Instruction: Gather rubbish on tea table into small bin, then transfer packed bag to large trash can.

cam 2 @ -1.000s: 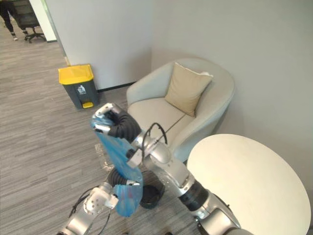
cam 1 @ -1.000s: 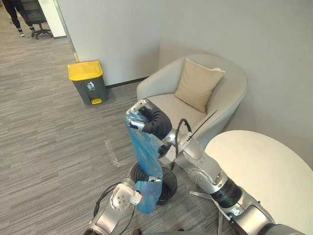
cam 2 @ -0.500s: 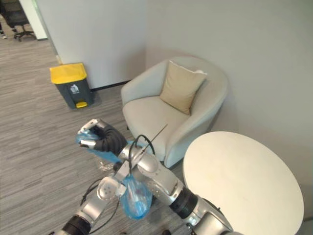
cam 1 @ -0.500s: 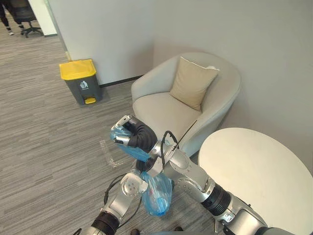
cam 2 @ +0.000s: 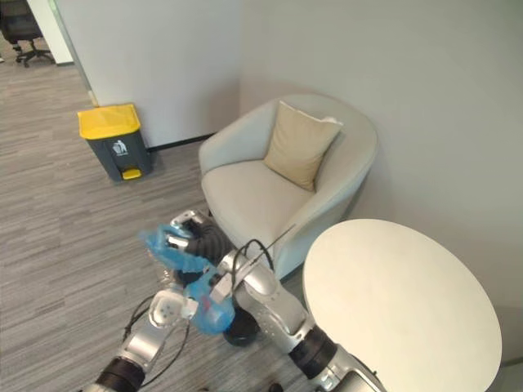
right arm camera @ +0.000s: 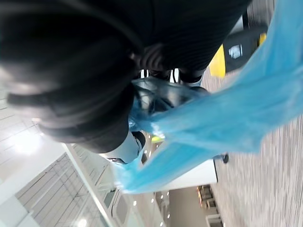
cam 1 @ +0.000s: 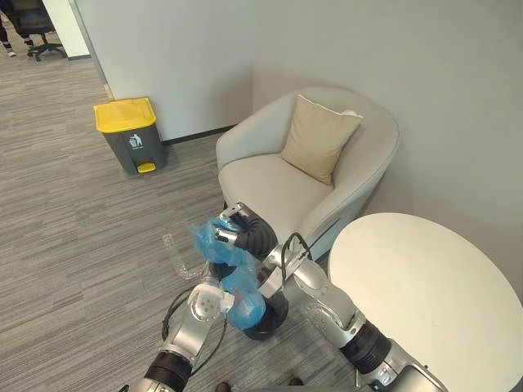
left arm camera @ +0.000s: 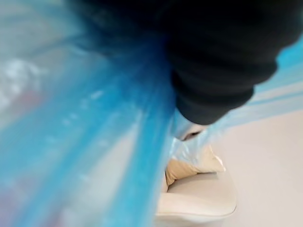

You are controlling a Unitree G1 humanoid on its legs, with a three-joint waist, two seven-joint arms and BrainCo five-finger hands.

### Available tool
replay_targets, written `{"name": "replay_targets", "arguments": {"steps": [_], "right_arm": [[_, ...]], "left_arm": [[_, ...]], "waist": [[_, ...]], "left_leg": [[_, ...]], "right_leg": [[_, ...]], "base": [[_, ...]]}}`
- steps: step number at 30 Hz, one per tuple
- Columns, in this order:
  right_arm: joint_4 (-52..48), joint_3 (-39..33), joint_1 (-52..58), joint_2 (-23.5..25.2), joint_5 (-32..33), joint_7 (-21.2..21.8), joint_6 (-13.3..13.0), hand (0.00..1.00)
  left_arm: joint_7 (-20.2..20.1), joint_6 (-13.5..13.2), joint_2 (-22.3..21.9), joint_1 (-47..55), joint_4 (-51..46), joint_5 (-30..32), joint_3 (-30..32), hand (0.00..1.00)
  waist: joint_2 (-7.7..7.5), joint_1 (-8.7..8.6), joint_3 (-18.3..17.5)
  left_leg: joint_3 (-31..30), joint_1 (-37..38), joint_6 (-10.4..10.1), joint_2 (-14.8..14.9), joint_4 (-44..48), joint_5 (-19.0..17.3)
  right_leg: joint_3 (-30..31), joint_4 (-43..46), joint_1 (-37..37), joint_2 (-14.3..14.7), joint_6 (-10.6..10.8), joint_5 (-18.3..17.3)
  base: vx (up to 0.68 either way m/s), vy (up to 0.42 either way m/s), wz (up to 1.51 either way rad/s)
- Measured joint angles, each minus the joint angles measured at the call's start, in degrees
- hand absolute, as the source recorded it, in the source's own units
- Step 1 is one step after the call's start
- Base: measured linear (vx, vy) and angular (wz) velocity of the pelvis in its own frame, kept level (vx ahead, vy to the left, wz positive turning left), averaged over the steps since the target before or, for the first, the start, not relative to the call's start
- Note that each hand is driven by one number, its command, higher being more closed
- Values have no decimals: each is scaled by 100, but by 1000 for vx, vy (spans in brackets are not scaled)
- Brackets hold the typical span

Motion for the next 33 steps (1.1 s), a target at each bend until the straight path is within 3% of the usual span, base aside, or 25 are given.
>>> {"name": "replay_targets", "arguments": {"steps": [11,19,22,28,33], "right_arm": [[-26,-791,585,-294,-2020,-360,-205,0],[-714,-1370,851,-653,-3728,-956,-522,0],[-923,-1676,1073,-653,-4499,-1428,-708,0],[-878,-2430,1873,-226,-4538,-1650,-712,0],[134,-3145,2538,471,-3423,-1612,-443,0]], "left_arm": [[62,-24,-63,265,-577,13,398,100],[168,-117,-160,678,-997,12,779,100],[295,-122,-224,871,-1184,12,878,100],[401,-132,-364,1129,-1331,8,1037,100],[393,-130,-767,1447,-1325,-124,1361,100]], "waist": [[-25,-2,27],[-28,23,134],[-28,46,134],[18,75,165],[75,65,227]], "left_leg": [[-34,3,19,-26,-1,-8],[-64,74,54,-51,0,-30],[-87,73,58,-64,2,-29],[-111,73,88,-84,2,-56],[-97,225,91,-89,-1,-97]], "right_leg": [[-55,23,10,-2,4,-52],[-103,176,-2,-28,18,-203],[-126,203,6,-36,19,-201],[-136,200,16,-53,34,-218],[-133,215,161,-66,36,-264]], "base": [[0,0,0],[13,5,2],[51,5,3],[8,0,0],[0,0,0]]}}
